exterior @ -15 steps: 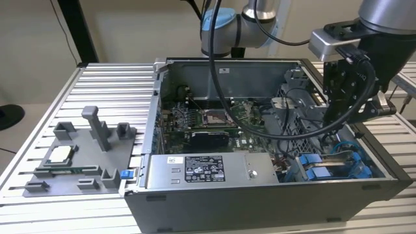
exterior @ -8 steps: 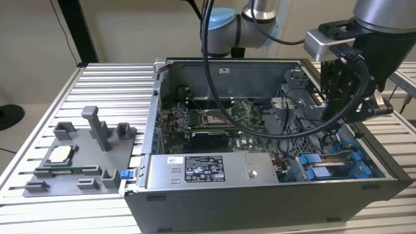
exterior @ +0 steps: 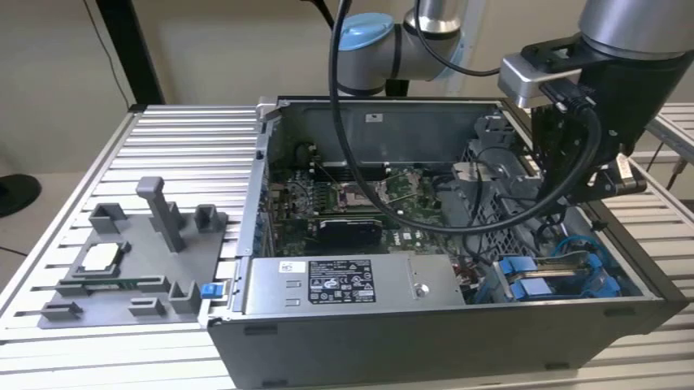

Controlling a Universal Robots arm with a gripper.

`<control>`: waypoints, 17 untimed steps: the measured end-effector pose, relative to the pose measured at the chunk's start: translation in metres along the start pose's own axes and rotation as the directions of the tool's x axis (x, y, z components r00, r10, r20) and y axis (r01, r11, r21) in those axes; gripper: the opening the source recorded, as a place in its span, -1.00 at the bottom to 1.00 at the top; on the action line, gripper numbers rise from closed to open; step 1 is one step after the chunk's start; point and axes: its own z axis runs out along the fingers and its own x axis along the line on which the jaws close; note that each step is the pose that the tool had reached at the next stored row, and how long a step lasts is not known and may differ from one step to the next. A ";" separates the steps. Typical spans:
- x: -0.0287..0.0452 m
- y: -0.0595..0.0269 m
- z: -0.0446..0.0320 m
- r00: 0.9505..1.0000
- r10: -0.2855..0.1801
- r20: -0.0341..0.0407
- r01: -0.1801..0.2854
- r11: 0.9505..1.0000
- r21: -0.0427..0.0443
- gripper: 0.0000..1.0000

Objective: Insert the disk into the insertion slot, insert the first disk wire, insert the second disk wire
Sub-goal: 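Insert the first disk wire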

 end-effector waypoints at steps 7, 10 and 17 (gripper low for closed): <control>0.0002 0.0001 0.0006 1.000 0.000 0.000 0.000 1.000 0.003 -1.00; 0.0002 0.0001 0.0006 1.000 0.000 0.000 0.000 1.000 0.003 -1.00; 0.0002 -0.0015 0.0006 1.000 0.000 0.000 0.000 1.000 0.002 -1.00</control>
